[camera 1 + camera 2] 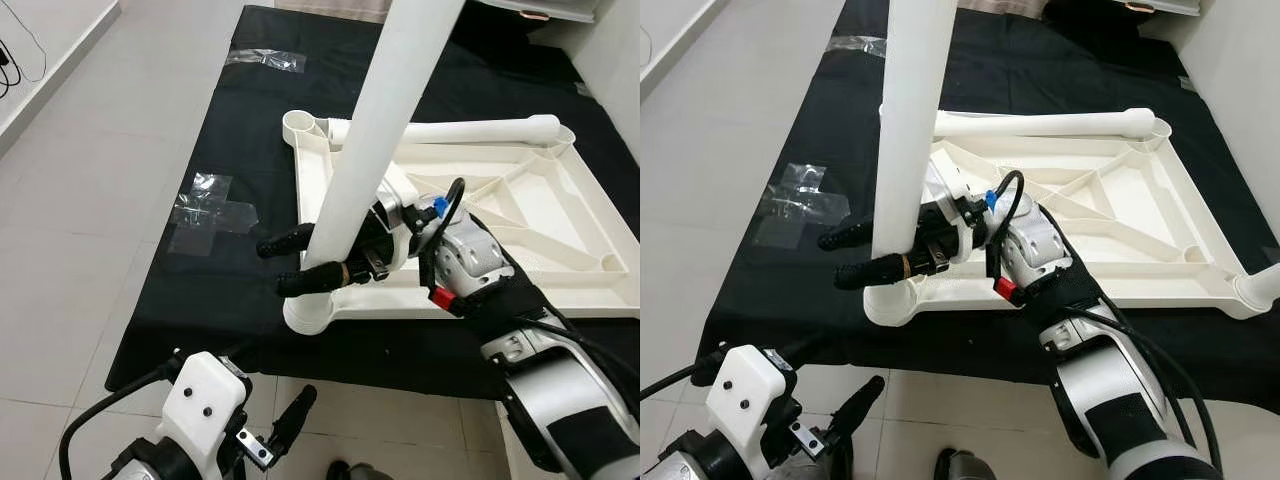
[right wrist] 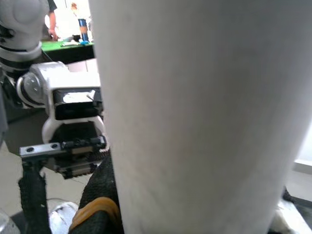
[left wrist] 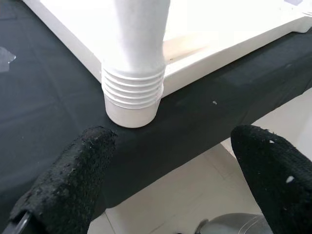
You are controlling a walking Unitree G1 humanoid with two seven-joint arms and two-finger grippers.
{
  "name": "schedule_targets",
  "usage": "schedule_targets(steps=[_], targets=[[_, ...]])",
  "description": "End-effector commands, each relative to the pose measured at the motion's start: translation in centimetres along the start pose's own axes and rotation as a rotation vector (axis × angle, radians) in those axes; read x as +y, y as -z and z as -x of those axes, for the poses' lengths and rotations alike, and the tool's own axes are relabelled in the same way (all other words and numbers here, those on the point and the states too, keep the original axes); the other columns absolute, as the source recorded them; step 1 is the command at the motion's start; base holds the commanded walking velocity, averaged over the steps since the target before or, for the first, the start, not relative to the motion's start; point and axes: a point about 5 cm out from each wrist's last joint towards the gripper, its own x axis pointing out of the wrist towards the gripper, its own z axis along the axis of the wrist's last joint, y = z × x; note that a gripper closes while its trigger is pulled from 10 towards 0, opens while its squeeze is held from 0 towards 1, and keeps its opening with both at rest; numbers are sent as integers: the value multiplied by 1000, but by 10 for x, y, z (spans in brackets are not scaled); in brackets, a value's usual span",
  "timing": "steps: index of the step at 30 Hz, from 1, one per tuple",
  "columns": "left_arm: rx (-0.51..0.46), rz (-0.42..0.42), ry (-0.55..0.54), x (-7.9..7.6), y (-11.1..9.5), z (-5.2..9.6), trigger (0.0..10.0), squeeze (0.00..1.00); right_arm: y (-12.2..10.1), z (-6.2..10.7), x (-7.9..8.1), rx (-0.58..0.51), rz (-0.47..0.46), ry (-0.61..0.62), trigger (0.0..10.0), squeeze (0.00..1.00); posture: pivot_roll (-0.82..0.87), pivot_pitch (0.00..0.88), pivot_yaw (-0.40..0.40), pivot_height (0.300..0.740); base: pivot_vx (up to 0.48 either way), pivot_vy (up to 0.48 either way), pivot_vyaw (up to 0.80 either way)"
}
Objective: Building children table
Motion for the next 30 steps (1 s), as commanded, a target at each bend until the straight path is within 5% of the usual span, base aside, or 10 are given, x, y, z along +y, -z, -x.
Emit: schedule_targets(steps=[1, 18, 21, 23, 28, 30], targets=[[19, 9, 16, -3, 4, 0, 10000, 0, 26, 7, 4, 112, -91, 19, 10000, 0, 210, 242, -128, 740, 0, 0, 0], [11, 7, 11, -3, 4, -1, 10000, 0, 43, 3, 11, 148, -114, 3, 10000, 0, 208, 254, -133, 740, 0, 0, 0], [4, 6, 4, -2, 3, -2, 10000, 0, 46, -5, 5, 123, -94, 78, 10000, 0, 204, 257, -133, 740, 0, 0, 0], [-4, 0, -2, 0, 2, -4, 10000, 0, 50, -9, -6, 130, -111, 240, 10000, 0, 198, 259, -134, 740, 0, 0, 0], [-9, -2, -8, 1, 1, -5, 10000, 0, 52, -8, -10, 132, -116, 313, 10000, 0, 194, 262, -135, 740, 0, 0, 0], [-22, -13, -24, 5, 0, -9, 10000, 0, 58, -2, -19, 139, -122, 545, 10000, 0, 186, 259, -133, 740, 0, 0, 0]])
